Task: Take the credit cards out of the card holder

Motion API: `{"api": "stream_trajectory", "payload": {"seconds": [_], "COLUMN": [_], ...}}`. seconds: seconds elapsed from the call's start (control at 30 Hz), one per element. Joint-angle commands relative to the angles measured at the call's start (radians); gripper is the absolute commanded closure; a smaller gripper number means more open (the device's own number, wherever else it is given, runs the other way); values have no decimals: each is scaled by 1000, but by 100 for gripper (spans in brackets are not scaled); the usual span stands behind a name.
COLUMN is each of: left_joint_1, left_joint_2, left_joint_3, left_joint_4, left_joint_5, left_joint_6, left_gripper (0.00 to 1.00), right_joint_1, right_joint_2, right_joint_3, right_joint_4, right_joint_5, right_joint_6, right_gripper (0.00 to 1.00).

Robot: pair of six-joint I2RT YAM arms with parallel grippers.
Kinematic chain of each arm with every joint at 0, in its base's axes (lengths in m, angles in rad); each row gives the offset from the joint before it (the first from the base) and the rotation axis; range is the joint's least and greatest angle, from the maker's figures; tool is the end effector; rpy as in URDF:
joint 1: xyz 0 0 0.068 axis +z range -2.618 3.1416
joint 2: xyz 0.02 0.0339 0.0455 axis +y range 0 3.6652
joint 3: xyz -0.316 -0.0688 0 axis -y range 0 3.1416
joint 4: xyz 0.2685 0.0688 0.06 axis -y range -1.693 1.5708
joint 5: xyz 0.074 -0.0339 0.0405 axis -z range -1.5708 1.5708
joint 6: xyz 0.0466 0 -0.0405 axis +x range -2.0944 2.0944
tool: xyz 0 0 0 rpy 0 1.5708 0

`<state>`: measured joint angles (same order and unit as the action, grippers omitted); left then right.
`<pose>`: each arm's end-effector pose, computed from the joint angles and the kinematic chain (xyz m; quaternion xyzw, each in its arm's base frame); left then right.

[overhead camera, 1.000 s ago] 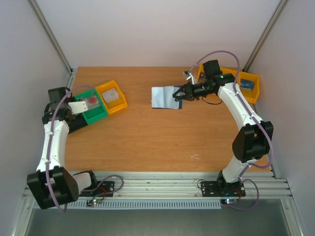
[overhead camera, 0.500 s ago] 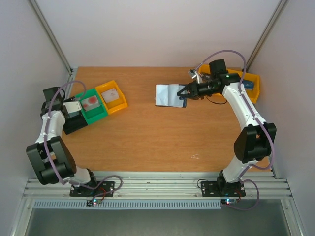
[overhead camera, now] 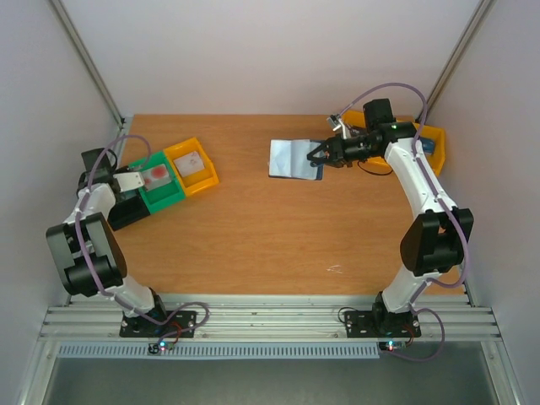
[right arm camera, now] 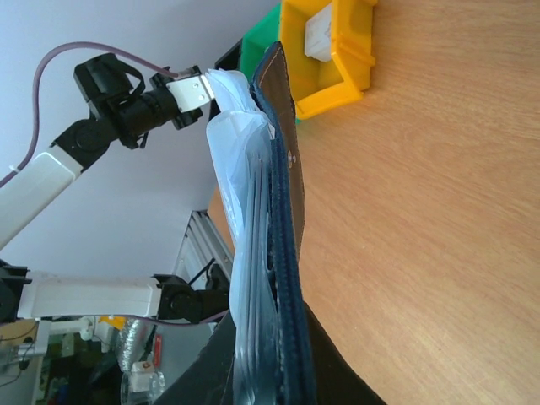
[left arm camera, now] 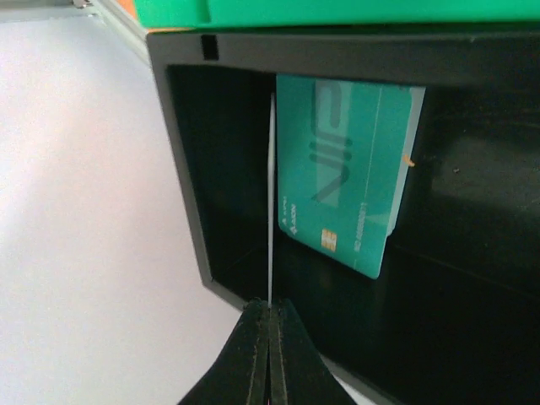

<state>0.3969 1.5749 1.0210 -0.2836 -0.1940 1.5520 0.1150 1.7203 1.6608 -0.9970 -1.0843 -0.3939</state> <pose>0.3298 0.1480 0.2503 0.4782 0.7974 0.3460 0.1256 0.3785 0.0852 0.3865 -0.3355 0.7687 0.4639 0.2851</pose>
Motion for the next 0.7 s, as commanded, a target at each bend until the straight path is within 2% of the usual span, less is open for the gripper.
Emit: {"api": "stream_trajectory", "payload": {"seconds": [0.0,0.23,0.67], "left_joint_1": [-9,-23,-16], "left_joint_2": [48,67,167], "left_joint_3": [20,57,-5], "left_joint_4": [71,4,273], "left_joint_5": [20,14,0], "left_joint_6": [-12,-123,36], "left_gripper": [100,100,100], "right_joint_1": [-11,-12,-14], "right_joint_2": [12,20,41], "right_joint_3": [24,34,63], "right_joint_4": [-20,-26,-51], "right_joint_5": [-23,-26,-47], "right_joint_6": [-23,-28,-40], "right_gripper": [99,99,99]}}
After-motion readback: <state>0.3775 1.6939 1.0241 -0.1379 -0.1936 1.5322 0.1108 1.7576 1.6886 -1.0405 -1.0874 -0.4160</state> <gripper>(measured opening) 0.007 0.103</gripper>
